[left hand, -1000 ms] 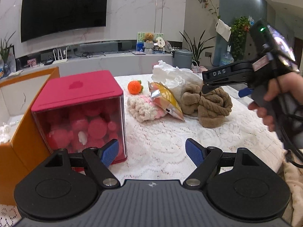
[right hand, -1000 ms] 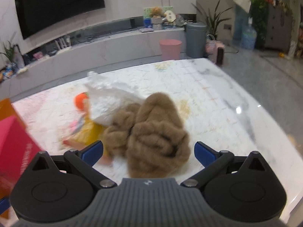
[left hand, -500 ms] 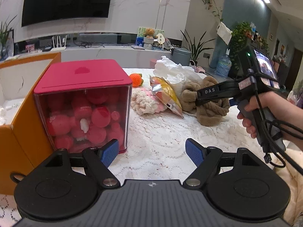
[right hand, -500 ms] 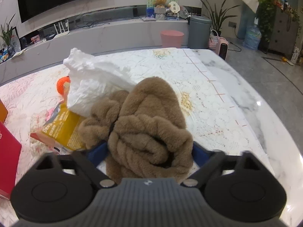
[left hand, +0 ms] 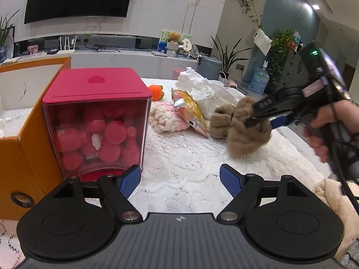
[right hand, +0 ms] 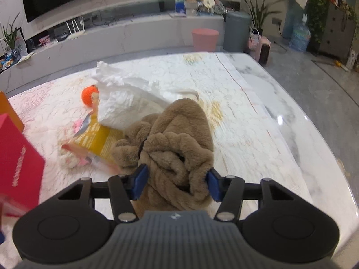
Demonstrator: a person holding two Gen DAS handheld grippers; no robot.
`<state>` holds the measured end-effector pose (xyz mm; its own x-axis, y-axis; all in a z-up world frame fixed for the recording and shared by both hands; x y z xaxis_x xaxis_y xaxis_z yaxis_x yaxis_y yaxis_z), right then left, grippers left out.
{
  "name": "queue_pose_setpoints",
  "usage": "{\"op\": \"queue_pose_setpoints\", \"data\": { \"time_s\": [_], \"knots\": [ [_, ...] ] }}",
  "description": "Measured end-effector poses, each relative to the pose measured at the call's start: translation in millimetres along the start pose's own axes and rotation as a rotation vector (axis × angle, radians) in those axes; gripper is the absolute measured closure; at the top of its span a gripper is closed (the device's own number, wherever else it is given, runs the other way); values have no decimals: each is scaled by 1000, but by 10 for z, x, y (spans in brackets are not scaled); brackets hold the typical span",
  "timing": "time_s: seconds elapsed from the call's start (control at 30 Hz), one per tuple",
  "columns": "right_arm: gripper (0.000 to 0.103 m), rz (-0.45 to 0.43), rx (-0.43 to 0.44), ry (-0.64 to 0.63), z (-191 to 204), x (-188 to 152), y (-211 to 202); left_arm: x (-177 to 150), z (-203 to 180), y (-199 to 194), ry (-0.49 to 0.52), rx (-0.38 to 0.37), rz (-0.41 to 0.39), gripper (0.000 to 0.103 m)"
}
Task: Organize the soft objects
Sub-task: 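Close the right tool on the brown fuzzy towel bundle, then lift the brown towel bundle off the table with the right tool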
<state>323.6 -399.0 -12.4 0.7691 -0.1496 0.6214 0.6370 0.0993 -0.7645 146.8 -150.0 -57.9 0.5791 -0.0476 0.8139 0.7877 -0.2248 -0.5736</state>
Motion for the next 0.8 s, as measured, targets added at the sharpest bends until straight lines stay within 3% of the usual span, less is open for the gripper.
{"op": "queue_pose_setpoints", "data": {
  "time_s": [0.07,0.27,0.4,0.43,0.5,0.7,0.8],
  "knots": [
    [63,10,1,16,21,-39,-145,7,-19,-20,3,1,-5,10],
    [62,65,52,46,54,-212,-336,10,-54,-78,13,-10,-19,10],
    [28,14,28,52,-24,-264,-347,7,-72,-58,14,-12,-11,10],
    [14,-12,20,50,-50,-236,-335,4,-62,-49,10,-13,-5,10],
    [3,-51,-1,42,-94,-181,-281,-6,-60,-34,3,-20,6,10],
    [3,-44,72,-9,-57,-69,55,-56,-72,3,16,-7,14,10],
    [3,-39,49,-46,24,-76,230,-75,-60,27,13,-1,28,10]
  ]
}}
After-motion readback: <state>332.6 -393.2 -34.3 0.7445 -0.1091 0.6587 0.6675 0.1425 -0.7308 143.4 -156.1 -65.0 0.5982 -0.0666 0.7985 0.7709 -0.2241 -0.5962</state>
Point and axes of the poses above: each gripper's, at about its wrist camera, not at the fingertips, and y roughly the way its jaws point, z to its left, x to its top, the point moved 1 cm from there along y, roughly the way its jaws point, and after that the axes turned 10 degrees about x, right-handed, at the moved point
